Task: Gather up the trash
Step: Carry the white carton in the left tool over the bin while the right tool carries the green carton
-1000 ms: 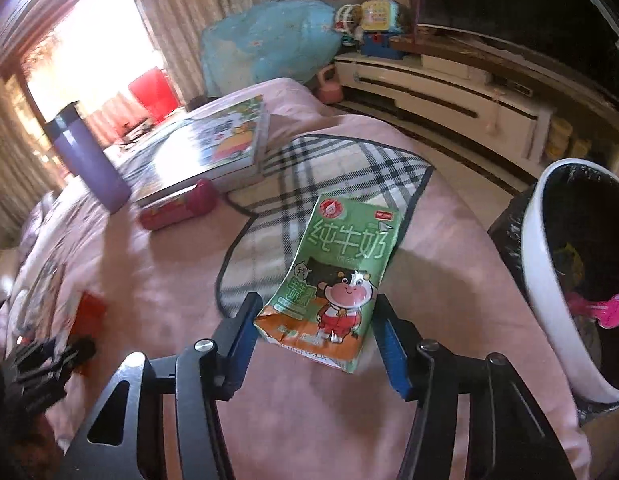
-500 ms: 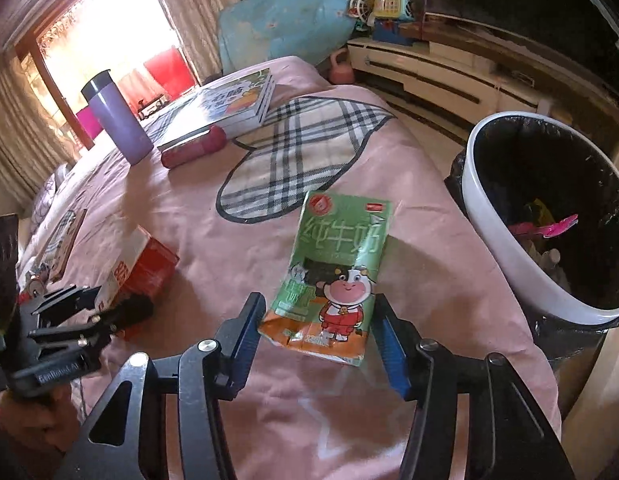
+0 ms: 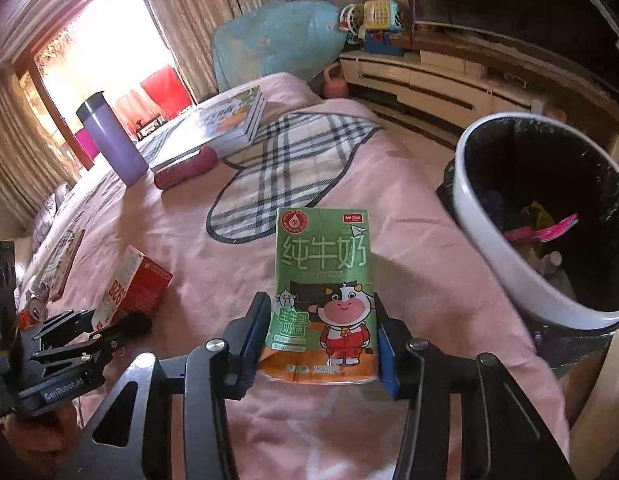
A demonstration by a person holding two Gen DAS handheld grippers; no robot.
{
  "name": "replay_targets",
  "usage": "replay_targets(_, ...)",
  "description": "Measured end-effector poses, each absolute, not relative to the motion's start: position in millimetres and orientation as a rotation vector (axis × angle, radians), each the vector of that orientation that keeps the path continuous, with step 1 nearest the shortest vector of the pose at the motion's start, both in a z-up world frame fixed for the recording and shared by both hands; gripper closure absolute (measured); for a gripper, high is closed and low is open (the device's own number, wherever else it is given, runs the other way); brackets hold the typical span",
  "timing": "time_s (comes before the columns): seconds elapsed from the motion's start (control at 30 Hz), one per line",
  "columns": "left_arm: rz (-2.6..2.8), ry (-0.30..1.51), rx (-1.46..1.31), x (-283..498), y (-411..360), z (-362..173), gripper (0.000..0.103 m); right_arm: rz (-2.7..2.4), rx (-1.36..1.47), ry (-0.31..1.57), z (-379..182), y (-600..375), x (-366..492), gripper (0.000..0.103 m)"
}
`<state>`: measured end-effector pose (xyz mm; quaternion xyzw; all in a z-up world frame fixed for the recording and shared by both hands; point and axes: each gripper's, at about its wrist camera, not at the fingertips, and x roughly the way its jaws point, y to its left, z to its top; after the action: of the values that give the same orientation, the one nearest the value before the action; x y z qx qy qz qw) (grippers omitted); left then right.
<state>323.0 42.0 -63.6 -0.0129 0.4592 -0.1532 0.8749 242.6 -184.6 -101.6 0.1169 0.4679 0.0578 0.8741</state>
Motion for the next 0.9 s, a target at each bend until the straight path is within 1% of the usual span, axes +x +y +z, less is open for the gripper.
replay_targets(0.47, -0.394, 0.914, -0.039, 289, -27, -38, 0.052, 0.191, 0.294, 0.88, -61, -234, 207, 0.055)
replay_targets(0.9, -0.462, 0.882, 0.06, 264, -94, -16, 0.052, 0.138, 0.353, 0.8, -41, -302, 179, 0.055)
